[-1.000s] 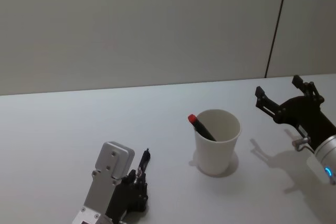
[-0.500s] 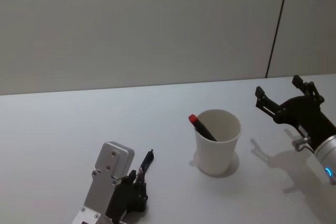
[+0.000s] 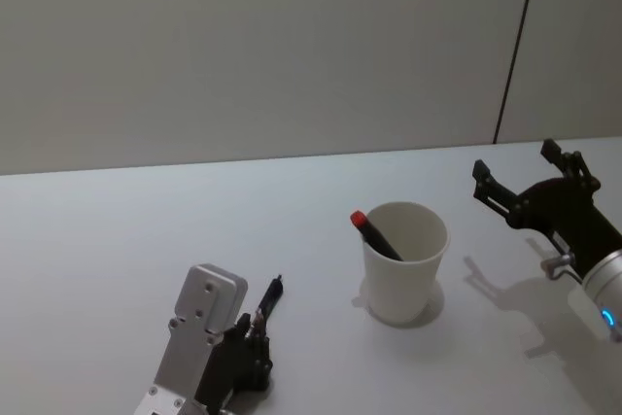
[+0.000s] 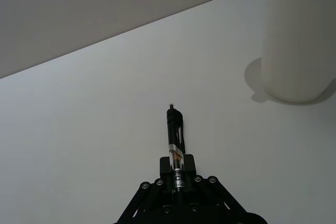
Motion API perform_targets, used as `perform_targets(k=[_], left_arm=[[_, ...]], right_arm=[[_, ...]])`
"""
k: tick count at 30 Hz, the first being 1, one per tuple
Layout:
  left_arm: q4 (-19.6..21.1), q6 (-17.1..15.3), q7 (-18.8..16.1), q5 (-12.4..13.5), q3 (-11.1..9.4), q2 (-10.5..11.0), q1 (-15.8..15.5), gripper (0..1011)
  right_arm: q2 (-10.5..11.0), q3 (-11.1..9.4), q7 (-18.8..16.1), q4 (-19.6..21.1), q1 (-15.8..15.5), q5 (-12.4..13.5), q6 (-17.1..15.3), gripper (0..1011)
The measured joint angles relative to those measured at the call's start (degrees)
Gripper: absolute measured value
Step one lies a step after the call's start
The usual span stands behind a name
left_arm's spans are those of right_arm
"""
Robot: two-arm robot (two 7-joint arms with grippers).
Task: Place the pen into the pen holder.
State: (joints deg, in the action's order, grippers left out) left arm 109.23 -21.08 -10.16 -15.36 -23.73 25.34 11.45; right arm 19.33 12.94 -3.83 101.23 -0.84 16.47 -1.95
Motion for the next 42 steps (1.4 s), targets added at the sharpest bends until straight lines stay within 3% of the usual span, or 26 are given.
perform_targets(k=[10, 28, 33, 42], left_arm=[[-0.34, 4.28, -1.76, 2.56, 0.99, -0.22, 0.03, 145], [0.3, 16.21, -2.38, 6.63, 2.65, -1.95, -2.2, 145], [0.25, 20.89, -1.23, 6.76, 3.4, -2.96, -3.68, 145], [0.23, 26.32, 2.23, 6.3, 4.38, -4.46, -6.4, 145]], right_arm=[[0.0, 0.0, 0.0, 0.0, 0.0, 0.0, 0.0, 1001], [0.0, 0.0, 0.0, 0.0, 0.0, 0.0, 0.0, 1001], [0.0, 0.0, 0.0, 0.0, 0.0, 0.0, 0.0, 1001], [0.0, 0.0, 0.0, 0.0, 0.0, 0.0, 0.0, 1001]])
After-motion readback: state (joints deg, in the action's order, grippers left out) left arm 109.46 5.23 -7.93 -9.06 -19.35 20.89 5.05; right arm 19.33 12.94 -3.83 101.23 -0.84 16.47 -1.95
